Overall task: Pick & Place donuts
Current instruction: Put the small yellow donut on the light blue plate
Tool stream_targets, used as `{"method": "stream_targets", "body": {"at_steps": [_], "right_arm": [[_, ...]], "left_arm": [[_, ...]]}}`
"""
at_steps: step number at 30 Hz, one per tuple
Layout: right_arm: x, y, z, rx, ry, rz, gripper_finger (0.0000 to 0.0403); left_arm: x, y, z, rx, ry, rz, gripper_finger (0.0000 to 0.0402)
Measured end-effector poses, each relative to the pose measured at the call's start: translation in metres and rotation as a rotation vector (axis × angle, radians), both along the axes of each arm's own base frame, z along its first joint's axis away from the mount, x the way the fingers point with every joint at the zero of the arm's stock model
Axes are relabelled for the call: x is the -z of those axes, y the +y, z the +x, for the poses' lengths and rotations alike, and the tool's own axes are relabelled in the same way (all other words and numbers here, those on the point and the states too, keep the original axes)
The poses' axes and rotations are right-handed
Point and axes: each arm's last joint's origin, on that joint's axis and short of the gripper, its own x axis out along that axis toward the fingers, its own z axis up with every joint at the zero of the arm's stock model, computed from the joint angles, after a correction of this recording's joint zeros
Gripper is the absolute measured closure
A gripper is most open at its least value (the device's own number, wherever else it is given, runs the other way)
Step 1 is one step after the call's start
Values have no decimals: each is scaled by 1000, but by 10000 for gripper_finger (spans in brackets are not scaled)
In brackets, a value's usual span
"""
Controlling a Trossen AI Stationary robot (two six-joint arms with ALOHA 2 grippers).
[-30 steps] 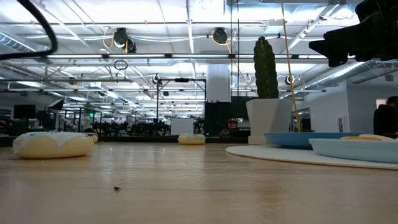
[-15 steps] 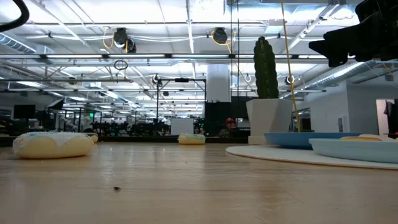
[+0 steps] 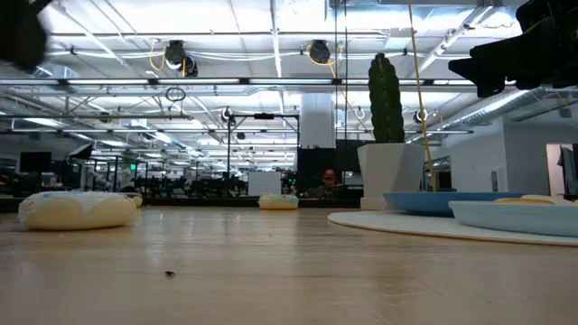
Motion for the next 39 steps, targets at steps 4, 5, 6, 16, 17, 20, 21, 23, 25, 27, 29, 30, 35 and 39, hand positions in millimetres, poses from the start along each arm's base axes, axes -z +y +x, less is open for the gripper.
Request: {"method": "stream_targets", "body": {"at_steps": [4,5,6,16,17,20,21,23,25,27,29,30,35,39], "right_arm": [[0,0,0,0,0,0,204],[0,0,0,0,0,0,204],[0,0,0,0,0,0,204],[0,0,0,0,0,0,204],[0,0,0,0,0,0,204],[0,0,0,0,0,0,204],[0,0,0,0,0,0,204],[0,0,0,0,0,0,204],[0,0,0,0,-1,0,204],[-1,0,0,0,-7,1,204],[-1,0,0,0,-7,1,204],[-1,0,0,0,-6,1,204],[-1,0,0,0,-8,1,204],[-1,0,0,-3,-12,37,204]], "left_arm": [[-18,3,35,99,-304,82,337],[-23,5,43,121,-375,121,340],[-27,9,52,137,-442,162,343],[-52,78,119,214,-727,612,336],[-54,87,124,205,-733,641,335],[-55,114,139,180,-738,704,335],[-54,122,143,171,-741,717,335],[-50,137,150,159,-732,741,335],[-46,149,160,155,-761,747,335],[-38,159,169,178,-781,756,335],[-28,167,178,222,-813,776,335],[-23,171,182,244,-820,803,335],[-3,188,198,338,-853,994,334],[3,203,203,387,-835,1110,334]]}}
